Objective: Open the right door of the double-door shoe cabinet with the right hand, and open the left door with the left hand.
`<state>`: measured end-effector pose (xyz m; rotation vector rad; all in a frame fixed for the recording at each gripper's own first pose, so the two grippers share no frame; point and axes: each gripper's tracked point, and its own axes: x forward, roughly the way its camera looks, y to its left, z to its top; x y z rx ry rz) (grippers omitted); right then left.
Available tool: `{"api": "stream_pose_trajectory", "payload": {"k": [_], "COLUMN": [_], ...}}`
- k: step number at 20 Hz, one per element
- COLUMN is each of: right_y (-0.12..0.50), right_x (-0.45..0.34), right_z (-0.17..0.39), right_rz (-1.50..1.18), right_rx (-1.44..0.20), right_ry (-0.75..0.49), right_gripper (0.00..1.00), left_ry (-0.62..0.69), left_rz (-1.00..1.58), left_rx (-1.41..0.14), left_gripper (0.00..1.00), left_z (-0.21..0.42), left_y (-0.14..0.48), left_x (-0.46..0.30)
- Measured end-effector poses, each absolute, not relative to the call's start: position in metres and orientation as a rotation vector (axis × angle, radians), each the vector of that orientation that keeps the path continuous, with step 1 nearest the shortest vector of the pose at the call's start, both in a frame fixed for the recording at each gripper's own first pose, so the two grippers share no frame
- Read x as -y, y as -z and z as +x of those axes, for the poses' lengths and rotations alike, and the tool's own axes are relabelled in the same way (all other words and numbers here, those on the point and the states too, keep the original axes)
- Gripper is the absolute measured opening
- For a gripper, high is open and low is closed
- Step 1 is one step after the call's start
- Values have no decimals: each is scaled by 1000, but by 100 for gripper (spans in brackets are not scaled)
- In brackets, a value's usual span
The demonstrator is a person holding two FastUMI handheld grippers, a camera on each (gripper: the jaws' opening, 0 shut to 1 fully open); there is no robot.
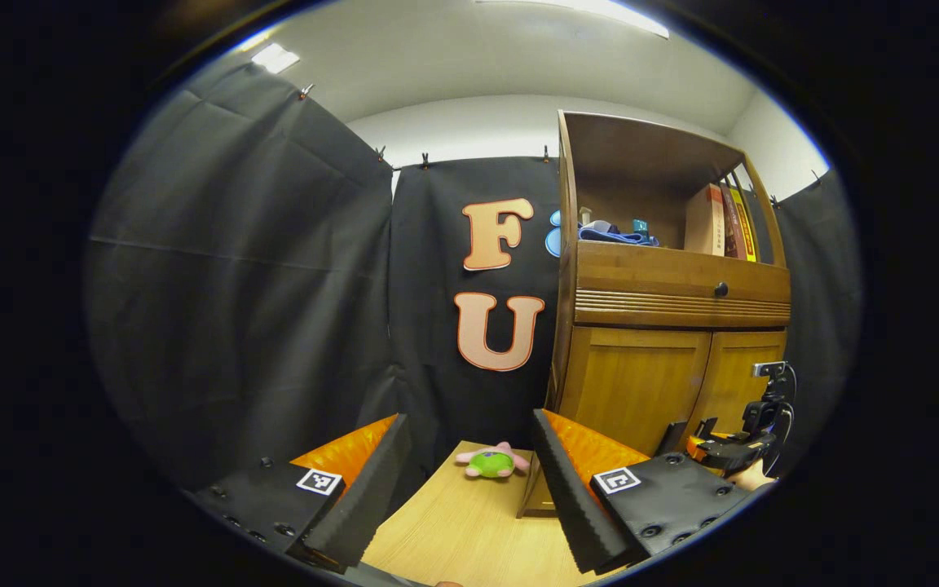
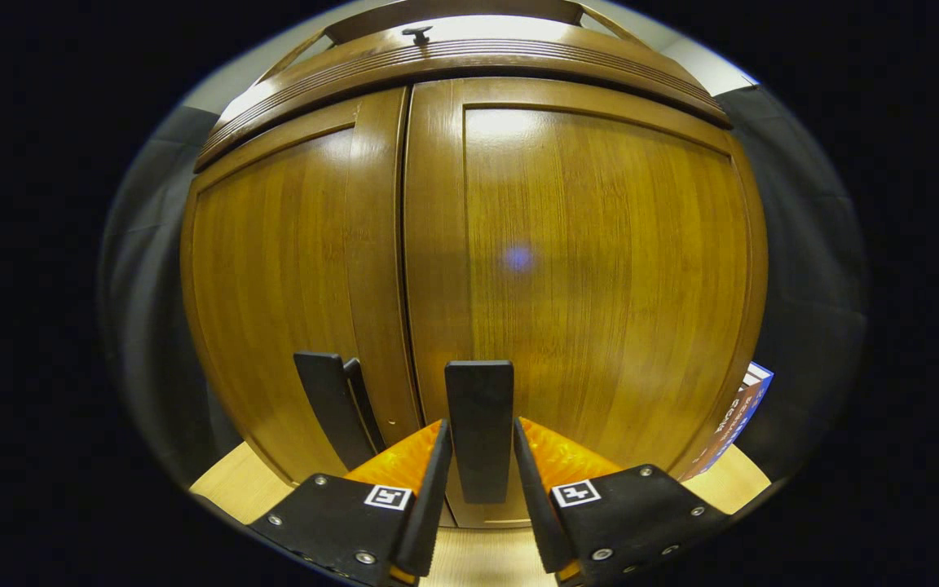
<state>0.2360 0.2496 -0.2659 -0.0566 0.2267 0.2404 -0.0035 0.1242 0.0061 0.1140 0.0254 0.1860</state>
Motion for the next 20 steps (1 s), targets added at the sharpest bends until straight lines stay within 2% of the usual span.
{"api": "stream_pose_trajectory", "payload": {"k": [3, 4, 5, 6, 20], "right_y": [268, 267, 267, 267, 261], "right_x": [-249, -249, -249, -248, -214], "right_z": [236, 235, 234, 232, 167], "right_rz": [-40, -37, -38, -38, -37], "right_rx": [-230, -231, -231, -230, -213], "right_ry": [-237, -240, -242, -245, -252], "right_gripper": [38, 47, 36, 35, 29], "left_ry": [-193, -194, -193, -191, -161], "left_rz": [112, 109, 106, 102, 84], "left_rx": [-27, -26, -26, -25, -19], "left_gripper": [96, 96, 96, 96, 94], "left_z": [-4, -4, -4, -4, -15], "left_y": [-5, -5, -5, -5, -5], "left_x": [-128, -129, -128, -128, -124]}}
